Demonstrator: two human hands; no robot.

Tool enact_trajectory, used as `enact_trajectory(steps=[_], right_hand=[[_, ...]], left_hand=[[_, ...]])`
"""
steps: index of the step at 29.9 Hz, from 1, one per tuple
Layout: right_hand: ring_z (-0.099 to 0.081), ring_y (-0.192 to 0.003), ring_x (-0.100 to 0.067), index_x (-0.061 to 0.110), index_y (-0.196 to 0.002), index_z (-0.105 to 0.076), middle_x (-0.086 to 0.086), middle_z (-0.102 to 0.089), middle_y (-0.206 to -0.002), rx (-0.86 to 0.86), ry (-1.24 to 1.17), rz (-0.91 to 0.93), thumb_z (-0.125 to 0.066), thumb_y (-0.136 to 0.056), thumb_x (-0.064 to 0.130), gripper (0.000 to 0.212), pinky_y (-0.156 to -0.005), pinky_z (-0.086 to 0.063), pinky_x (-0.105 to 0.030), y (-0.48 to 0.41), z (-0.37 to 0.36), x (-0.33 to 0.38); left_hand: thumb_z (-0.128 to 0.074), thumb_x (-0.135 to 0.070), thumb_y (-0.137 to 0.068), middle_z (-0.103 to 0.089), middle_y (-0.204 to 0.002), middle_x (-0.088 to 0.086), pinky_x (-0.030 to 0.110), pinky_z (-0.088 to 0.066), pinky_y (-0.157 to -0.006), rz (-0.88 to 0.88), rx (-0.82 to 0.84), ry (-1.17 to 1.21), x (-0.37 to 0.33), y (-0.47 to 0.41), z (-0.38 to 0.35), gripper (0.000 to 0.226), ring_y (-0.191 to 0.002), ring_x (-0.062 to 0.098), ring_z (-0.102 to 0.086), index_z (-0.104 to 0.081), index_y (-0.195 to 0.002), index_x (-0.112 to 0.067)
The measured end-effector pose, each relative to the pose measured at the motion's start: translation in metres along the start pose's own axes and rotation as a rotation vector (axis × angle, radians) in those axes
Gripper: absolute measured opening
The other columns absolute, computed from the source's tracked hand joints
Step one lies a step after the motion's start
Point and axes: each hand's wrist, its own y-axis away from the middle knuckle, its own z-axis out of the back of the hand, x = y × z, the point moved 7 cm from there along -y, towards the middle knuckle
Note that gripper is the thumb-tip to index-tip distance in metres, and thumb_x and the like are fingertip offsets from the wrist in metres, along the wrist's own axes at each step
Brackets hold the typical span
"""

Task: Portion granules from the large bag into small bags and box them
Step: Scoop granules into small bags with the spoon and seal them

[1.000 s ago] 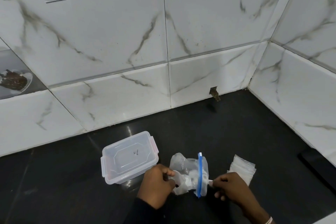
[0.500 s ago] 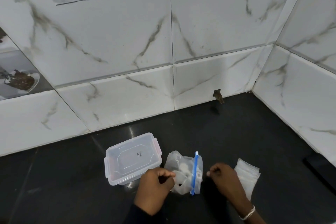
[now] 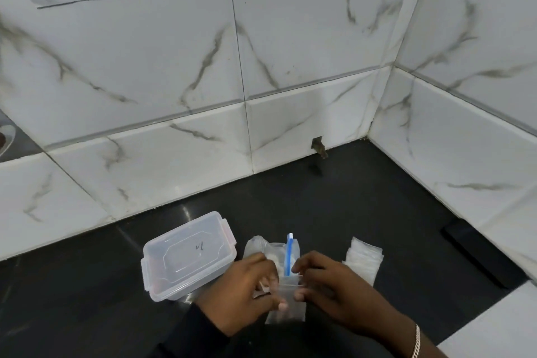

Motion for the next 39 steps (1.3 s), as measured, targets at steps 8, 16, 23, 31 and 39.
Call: enact_trajectory(steps=[8,16,23,31,39], right_hand=[[-0.075,-0.086,-0.011,0.03,-0.103,-0.074,0.004,-0.078,-0.091,-0.434,-0.551,-0.466,-0.081,-0.08,0.008,0.032,-0.08,-0.058,-0.028,0.058,-0.001,-0.05],[-0.07,-0.076,-0.005,0.026,-0.073,-0.076,0.01,-0.074,-0.079,-0.613,-0.322,-0.642,-0.078,-0.085,0.018,0.015,-0.071,-0.054,-0.023,0.103,0.002,-0.129],[-0.061,-0.075,-0.006,0.025,-0.07,-0.063,0.006,-0.063,-0.078,-0.829,-0.169,-0.689,-0.072,-0.087,0.012,0.023,-0.066,-0.047,-0.019,0.087,0.014,-0.18],[-0.058,-0.087,-0.005,0.026,-0.091,-0.053,0.012,-0.05,-0.099,-0.837,-0.114,-0.784,-0.067,-0.09,0.011,0.02,-0.064,-0.04,-0.013,0.079,0.01,-0.204],[-0.06,-0.067,-0.009,0.032,-0.107,-0.055,0.009,-0.056,-0.087,-0.87,-0.176,-0.649,-0.068,-0.09,0.028,0.022,-0.058,-0.048,-0.017,0.073,0.029,-0.14]], left_hand=[[-0.07,-0.016,-0.086,-0.073,-0.087,-0.003,0.02,-0.055,-0.084,0.093,-0.101,0.426,-0.006,-0.024,-0.054,0.039,-0.086,0.006,-0.071,-0.057,-0.115,-0.039],[-0.058,-0.025,-0.088,-0.069,-0.076,-0.005,0.023,-0.049,-0.071,0.22,-0.081,0.247,0.0,-0.088,-0.154,0.016,-0.075,0.005,-0.063,-0.068,-0.077,-0.021],[-0.051,-0.021,-0.092,-0.062,-0.078,-0.004,0.029,-0.05,-0.071,0.374,-0.172,0.222,-0.001,-0.151,-0.178,0.016,-0.076,0.016,-0.061,-0.054,-0.076,-0.02],[-0.055,-0.021,-0.089,-0.062,-0.092,-0.004,0.035,-0.055,-0.082,0.432,-0.193,0.193,-0.004,-0.167,-0.176,0.003,-0.086,0.017,-0.063,-0.052,-0.09,-0.02],[-0.053,-0.05,-0.092,-0.053,-0.115,-0.008,0.022,-0.048,-0.075,0.36,-0.42,-0.115,-0.005,-0.085,-0.073,0.036,-0.095,0.01,-0.062,-0.04,-0.12,-0.031]])
